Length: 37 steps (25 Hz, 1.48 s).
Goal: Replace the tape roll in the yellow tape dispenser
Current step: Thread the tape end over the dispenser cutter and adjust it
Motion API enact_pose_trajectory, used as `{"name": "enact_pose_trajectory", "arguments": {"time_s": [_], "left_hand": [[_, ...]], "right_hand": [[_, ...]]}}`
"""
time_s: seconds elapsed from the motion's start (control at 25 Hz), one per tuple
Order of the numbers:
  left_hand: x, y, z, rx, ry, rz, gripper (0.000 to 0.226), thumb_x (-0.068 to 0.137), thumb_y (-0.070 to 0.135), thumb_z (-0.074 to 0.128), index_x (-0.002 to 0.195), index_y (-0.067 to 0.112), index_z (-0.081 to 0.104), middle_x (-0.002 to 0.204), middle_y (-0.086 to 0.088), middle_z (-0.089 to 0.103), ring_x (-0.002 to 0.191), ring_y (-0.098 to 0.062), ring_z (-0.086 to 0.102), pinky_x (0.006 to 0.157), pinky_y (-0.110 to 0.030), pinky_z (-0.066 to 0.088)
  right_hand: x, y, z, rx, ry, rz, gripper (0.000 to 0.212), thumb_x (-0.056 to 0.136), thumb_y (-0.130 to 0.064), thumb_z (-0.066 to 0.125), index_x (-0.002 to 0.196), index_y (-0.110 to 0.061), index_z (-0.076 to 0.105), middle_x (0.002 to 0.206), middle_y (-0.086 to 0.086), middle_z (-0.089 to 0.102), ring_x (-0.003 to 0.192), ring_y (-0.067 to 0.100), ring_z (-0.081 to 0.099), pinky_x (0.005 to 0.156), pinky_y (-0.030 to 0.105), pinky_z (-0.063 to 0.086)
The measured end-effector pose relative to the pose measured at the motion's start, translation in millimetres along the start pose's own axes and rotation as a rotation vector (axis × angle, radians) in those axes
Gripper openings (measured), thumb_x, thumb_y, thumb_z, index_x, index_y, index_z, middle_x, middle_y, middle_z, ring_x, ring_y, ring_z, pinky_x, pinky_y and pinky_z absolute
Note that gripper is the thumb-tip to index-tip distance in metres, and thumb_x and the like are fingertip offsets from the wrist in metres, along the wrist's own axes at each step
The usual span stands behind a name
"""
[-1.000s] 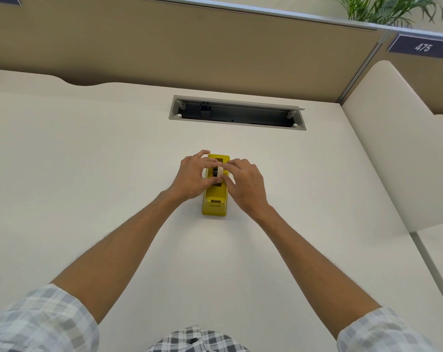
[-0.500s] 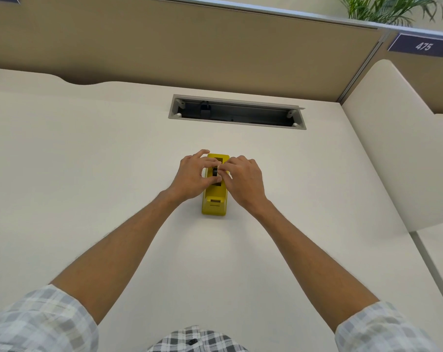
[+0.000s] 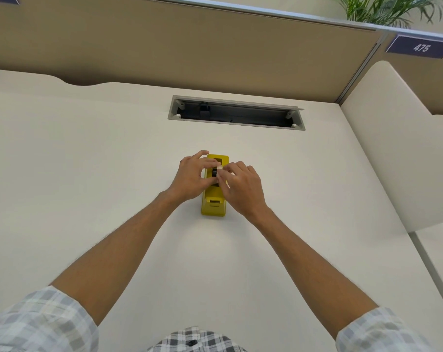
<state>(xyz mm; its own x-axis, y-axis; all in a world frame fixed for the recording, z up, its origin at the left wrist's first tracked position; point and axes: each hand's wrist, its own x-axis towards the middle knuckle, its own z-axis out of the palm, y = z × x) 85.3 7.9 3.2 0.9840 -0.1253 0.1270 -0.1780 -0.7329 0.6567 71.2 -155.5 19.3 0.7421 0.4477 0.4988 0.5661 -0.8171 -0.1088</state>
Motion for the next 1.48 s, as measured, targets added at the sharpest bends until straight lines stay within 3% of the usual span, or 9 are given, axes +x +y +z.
{"name": "enact_pose_trajectory", "arguments": {"time_s": [0.28, 0.48, 0.72, 1.04, 1.28, 1.48], "left_hand": [[-1.8, 2.5, -0.7, -0.005, 0.003, -0.007, 0.042, 0.085, 0.037, 0.068, 0.124, 0.025, 0.062, 0.138, 0.002, 0.055, 0.139, -0.019, 0.034, 0.110, -0.046, 0.023], [-5.9, 6.6, -0.8, -0.070, 0.011, -0.008, 0.045, 0.083, 0.030, 0.071, 0.126, 0.018, 0.062, 0.133, -0.003, 0.059, 0.130, -0.019, 0.046, 0.108, -0.046, 0.039], [-14.4, 8.1, 2.6, -0.137, 0.047, -0.012, 0.050, 0.088, 0.023, 0.066, 0.136, 0.018, 0.052, 0.137, -0.003, 0.054, 0.126, -0.019, 0.049, 0.104, -0.030, 0.041], [-21.3, 8.8, 5.6, -0.171, 0.014, -0.088, 0.074, 0.092, 0.015, 0.059, 0.151, 0.027, 0.016, 0.151, -0.001, 0.040, 0.133, -0.027, 0.044, 0.107, -0.042, 0.039], [-23.8, 7.0, 8.6, -0.170, 0.015, -0.102, 0.080, 0.090, 0.013, 0.061, 0.152, 0.027, 0.012, 0.152, 0.000, 0.038, 0.132, -0.028, 0.046, 0.107, -0.040, 0.039], [-24.1, 3.7, 7.1, -0.176, 0.021, -0.087, 0.067, 0.091, 0.015, 0.061, 0.149, 0.021, 0.028, 0.152, -0.001, 0.039, 0.137, -0.024, 0.040, 0.110, -0.038, 0.037]], "right_hand": [[-3.9, 2.1, -0.6, 0.025, 0.001, 0.035, 0.025, 0.088, -0.017, 0.063, 0.111, -0.010, 0.067, 0.095, 0.008, 0.070, 0.083, 0.025, 0.062, 0.064, 0.036, 0.047], [2.3, 7.1, -0.7, 0.133, -0.229, 0.172, 0.054, 0.083, -0.030, 0.063, 0.132, -0.012, 0.051, 0.126, 0.006, 0.059, 0.109, 0.023, 0.056, 0.082, 0.036, 0.049], [7.0, 12.3, 1.9, 0.142, -0.319, 0.167, 0.047, 0.089, -0.038, 0.061, 0.130, -0.017, 0.053, 0.127, 0.004, 0.056, 0.108, 0.024, 0.055, 0.081, 0.038, 0.046], [15.8, 10.0, 3.0, 0.125, -0.352, 0.142, 0.043, 0.089, -0.040, 0.062, 0.126, -0.019, 0.056, 0.125, 0.004, 0.056, 0.106, 0.024, 0.055, 0.079, 0.037, 0.044], [22.0, 11.4, 2.7, 0.109, -0.336, 0.153, 0.042, 0.092, -0.035, 0.059, 0.130, -0.017, 0.051, 0.128, 0.005, 0.057, 0.110, 0.024, 0.055, 0.086, 0.039, 0.044], [20.2, 10.2, 0.2, 0.140, -0.301, 0.144, 0.041, 0.093, -0.030, 0.059, 0.130, -0.016, 0.051, 0.124, 0.004, 0.060, 0.108, 0.024, 0.056, 0.086, 0.037, 0.042]]}}
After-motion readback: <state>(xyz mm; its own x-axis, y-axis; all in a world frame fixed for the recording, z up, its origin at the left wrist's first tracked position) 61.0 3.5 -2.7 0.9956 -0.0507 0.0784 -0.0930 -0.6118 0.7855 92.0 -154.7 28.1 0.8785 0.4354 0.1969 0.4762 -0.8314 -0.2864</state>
